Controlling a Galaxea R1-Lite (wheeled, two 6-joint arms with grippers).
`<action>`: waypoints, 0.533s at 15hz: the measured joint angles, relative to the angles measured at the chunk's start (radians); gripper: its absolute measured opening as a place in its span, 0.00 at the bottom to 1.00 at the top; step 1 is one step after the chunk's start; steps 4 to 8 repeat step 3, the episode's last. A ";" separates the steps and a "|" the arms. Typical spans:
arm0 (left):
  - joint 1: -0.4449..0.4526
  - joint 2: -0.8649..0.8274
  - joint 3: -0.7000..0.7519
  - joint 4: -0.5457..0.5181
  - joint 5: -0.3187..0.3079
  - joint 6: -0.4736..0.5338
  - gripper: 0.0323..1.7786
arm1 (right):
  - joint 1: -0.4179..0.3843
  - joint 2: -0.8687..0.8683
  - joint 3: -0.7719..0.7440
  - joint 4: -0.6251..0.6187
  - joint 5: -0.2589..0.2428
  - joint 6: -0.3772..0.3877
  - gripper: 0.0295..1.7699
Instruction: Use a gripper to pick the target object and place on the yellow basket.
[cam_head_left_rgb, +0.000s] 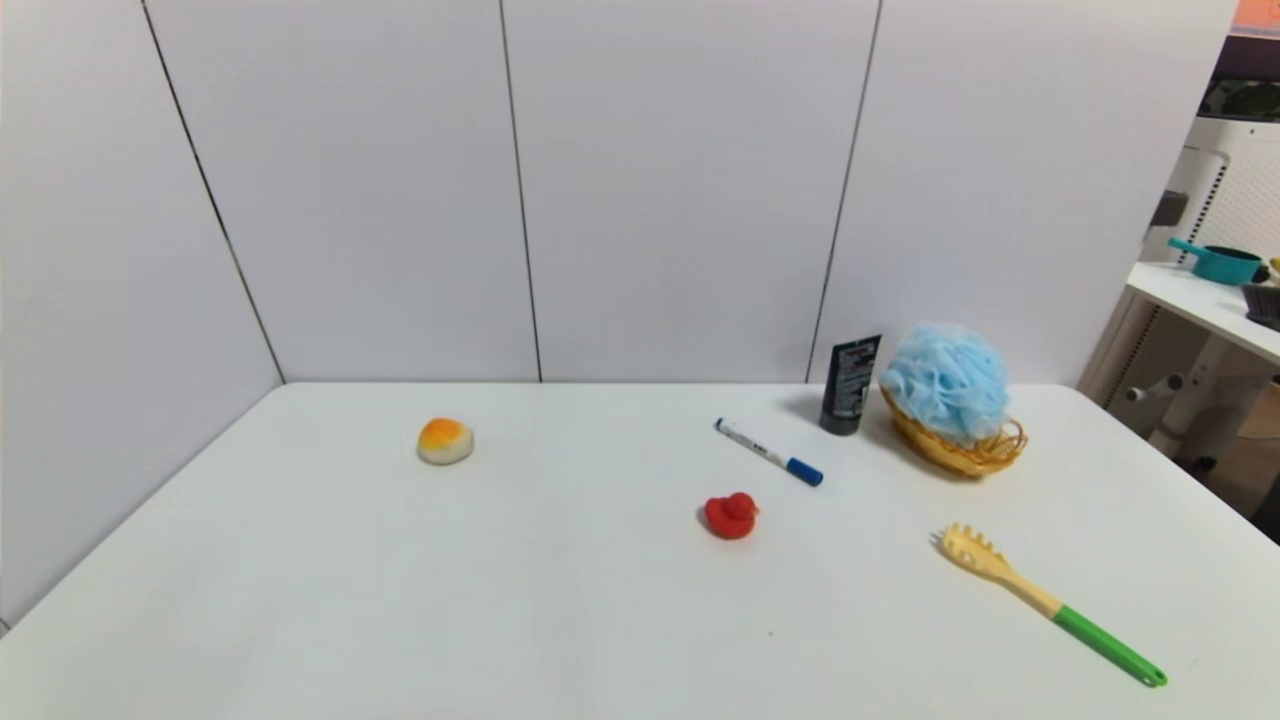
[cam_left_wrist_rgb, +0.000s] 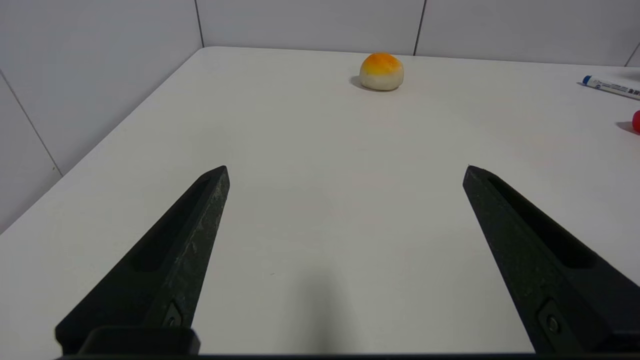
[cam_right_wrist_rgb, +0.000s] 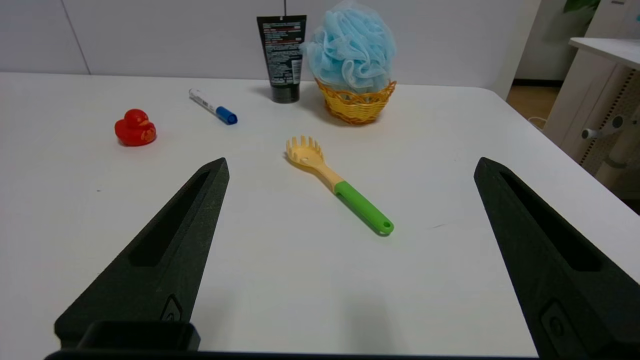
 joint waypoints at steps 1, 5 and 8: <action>0.000 0.000 0.000 0.000 0.000 0.000 0.95 | 0.000 0.000 0.000 0.000 0.000 0.003 0.96; 0.000 0.000 0.000 0.000 0.000 0.000 0.95 | 0.000 0.000 0.000 0.000 0.001 0.000 0.96; 0.000 0.000 0.000 0.000 0.000 0.000 0.95 | 0.000 0.000 0.000 0.000 0.001 0.000 0.96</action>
